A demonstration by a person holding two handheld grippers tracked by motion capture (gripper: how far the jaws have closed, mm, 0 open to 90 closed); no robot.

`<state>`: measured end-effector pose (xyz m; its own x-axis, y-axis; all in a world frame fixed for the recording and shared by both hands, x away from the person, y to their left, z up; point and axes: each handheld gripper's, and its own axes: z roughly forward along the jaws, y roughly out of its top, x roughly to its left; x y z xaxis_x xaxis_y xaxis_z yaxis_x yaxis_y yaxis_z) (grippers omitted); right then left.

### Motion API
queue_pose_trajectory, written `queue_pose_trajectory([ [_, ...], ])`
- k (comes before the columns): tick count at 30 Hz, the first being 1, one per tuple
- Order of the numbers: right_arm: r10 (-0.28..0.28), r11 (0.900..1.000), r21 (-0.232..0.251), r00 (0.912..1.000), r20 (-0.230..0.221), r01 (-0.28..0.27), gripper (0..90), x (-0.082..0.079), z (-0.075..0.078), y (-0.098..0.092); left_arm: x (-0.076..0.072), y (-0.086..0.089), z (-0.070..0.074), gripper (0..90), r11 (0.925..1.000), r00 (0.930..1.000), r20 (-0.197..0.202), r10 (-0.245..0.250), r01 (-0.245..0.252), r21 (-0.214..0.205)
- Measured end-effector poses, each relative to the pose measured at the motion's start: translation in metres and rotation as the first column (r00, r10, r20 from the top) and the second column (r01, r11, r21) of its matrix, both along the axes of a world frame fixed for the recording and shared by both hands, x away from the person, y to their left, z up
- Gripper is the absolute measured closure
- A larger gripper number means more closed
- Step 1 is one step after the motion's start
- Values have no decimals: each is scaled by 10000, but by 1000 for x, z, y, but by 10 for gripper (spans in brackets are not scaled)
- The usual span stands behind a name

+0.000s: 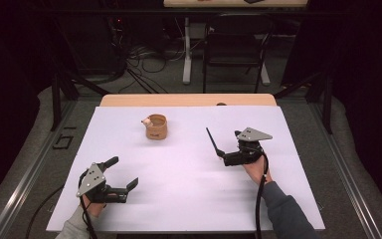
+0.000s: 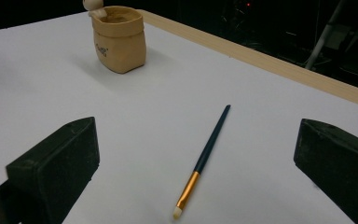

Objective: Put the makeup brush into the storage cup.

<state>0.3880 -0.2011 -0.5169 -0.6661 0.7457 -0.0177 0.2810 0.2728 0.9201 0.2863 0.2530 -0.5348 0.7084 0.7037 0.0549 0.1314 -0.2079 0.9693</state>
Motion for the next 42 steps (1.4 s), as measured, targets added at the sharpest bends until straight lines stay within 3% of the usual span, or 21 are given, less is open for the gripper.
queue_pose_trajectory([
  [11,-83,10000,-37,9999,-115,82,0,9,7,8,0,0,0,0,10000,10000,-8,22,-22,-35],
  [16,-79,9989,-474,9992,-382,61,0,11,5,15,0,0,0,0,10000,10000,-3,4,-4,-19],
  [23,-412,9979,-531,9950,-912,364,10,19,11,20,0,0,0,0,10000,10000,-5,-14,14,-23],
  [24,-467,9971,-652,9913,-1233,388,10,23,11,22,0,0,0,0,10000,10000,-11,-19,19,-23],
  [28,-519,9951,-917,9846,-1671,369,9,28,11,26,0,0,0,0,10000,10000,-10,-23,23,-22],
  [35,-521,9891,-1459,9749,-2164,205,13,34,15,34,-1,0,0,0,10000,10000,1,-49,49,-16],
  [42,-627,9801,-1985,9593,-2752,71,13,44,21,43,-1,0,0,0,10000,10000,4,-47,47,-9],
])
